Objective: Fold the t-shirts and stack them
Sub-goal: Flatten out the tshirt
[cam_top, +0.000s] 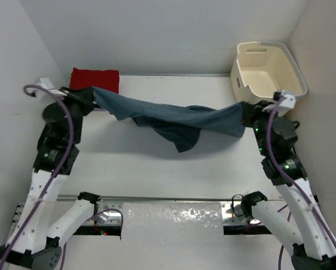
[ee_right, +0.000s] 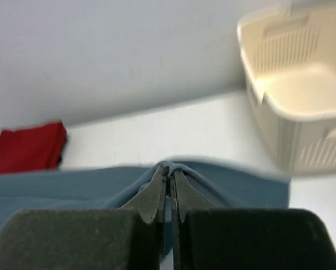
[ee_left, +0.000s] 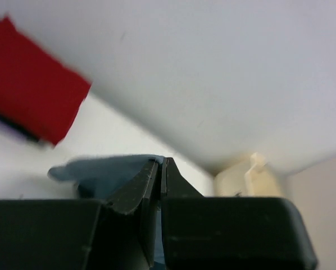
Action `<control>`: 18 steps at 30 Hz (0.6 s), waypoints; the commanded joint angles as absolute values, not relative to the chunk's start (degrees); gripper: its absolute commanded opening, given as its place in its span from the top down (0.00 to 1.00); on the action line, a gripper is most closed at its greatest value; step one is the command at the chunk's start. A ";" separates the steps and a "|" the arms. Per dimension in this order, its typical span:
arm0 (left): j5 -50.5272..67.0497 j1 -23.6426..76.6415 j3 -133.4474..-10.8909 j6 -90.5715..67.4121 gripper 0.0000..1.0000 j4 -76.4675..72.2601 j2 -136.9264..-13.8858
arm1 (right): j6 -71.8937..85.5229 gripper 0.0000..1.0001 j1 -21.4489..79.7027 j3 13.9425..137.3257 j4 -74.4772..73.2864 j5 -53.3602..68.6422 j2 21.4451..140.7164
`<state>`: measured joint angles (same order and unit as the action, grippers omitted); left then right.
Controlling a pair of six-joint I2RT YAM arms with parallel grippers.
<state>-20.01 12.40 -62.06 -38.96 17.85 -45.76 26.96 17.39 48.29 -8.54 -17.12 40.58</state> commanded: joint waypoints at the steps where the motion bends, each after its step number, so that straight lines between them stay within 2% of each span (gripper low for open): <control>1: -24.43 12.48 -70.89 -35.95 1.00 16.17 -40.97 | 20.48 1.00 17.58 57.36 -11.42 -19.43 38.33; 7: -21.98 12.57 -86.64 -30.51 1.00 16.61 -37.70 | 17.14 1.00 17.58 70.19 -12.74 -17.23 34.54; 11: -17.41 12.57 -101.13 -25.15 1.00 20.38 -41.47 | 14.95 1.00 17.58 80.40 -16.87 -12.41 35.06; 15: -13.02 12.57 -122.71 -22.24 1.00 24.51 -47.71 | 14.24 1.00 17.58 89.99 -21.00 -10.20 36.82; 18: -12.13 12.57 -130.76 -20.66 1.00 24.35 -51.23 | 13.54 1.00 17.58 93.69 -21.80 -9.76 37.35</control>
